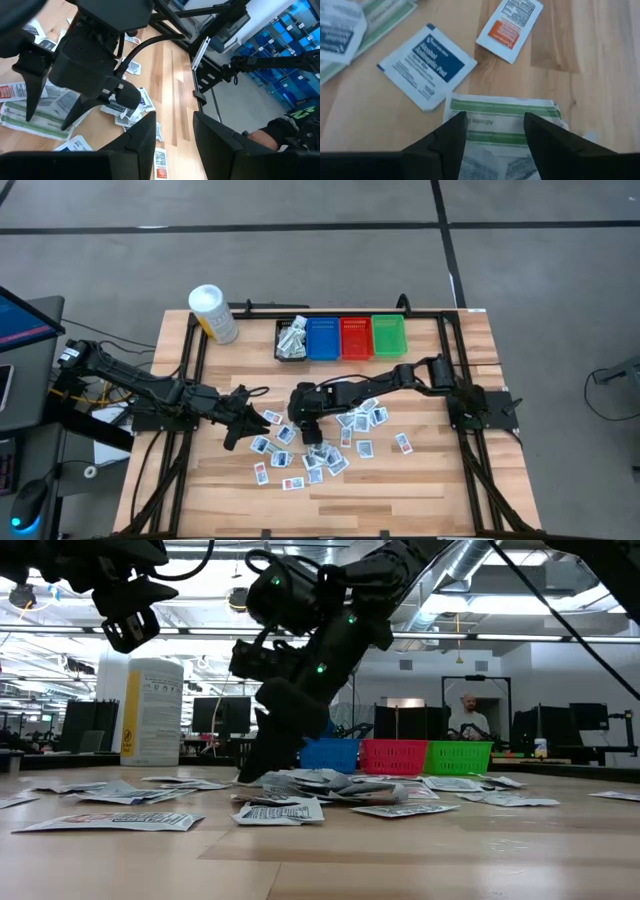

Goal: Pick & Place First Aid Supplies
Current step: Put the green bandage pack in the black bin

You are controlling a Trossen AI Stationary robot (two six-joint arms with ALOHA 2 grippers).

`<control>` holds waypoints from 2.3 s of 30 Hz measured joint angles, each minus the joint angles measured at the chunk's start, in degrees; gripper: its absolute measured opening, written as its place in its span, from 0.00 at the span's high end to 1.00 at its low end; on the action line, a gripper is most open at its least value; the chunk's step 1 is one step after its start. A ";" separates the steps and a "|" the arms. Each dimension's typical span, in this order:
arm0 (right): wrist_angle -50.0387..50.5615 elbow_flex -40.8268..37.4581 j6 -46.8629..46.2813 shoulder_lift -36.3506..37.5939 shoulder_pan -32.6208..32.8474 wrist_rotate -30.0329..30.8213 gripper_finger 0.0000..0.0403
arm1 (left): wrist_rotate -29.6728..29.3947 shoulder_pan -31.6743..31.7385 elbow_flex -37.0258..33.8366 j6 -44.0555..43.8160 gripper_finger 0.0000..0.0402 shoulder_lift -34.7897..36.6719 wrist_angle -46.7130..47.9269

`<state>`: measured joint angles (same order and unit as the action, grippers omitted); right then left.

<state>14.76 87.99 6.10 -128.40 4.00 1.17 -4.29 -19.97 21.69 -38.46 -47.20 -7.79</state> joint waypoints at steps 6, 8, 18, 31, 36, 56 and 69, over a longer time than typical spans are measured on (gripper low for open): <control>-0.65 0.01 -0.17 -0.11 0.10 0.07 0.59 | 0.01 0.00 0.00 0.00 0.67 0.00 -0.03; -0.52 -0.01 -0.17 -0.11 0.10 0.07 0.63 | 0.00 0.00 0.00 0.00 0.67 0.00 -0.03; 1.00 -0.03 -0.15 -0.11 0.09 -2.91 0.90 | 0.01 0.00 0.00 -0.64 0.67 0.00 -0.19; -1.13 -0.21 -2.14 -0.26 0.62 -4.13 0.91 | 0.02 0.00 0.00 -0.81 0.67 0.00 -0.20; -0.87 -0.36 -2.80 0.61 0.69 -4.34 0.82 | 0.02 0.00 0.00 -0.81 0.67 0.00 -0.20; -0.94 -0.18 -1.06 0.25 2.04 -4.29 0.55 | 0.02 0.00 -0.02 -0.79 0.67 0.00 -0.18; 0.54 0.18 -1.60 -2.80 2.41 -4.94 0.66 | 0.04 0.00 -0.07 -0.83 0.67 -0.06 -0.18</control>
<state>15.29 88.18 4.50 -131.20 6.42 -3.77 -4.26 -19.97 21.63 -39.29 -47.26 -7.97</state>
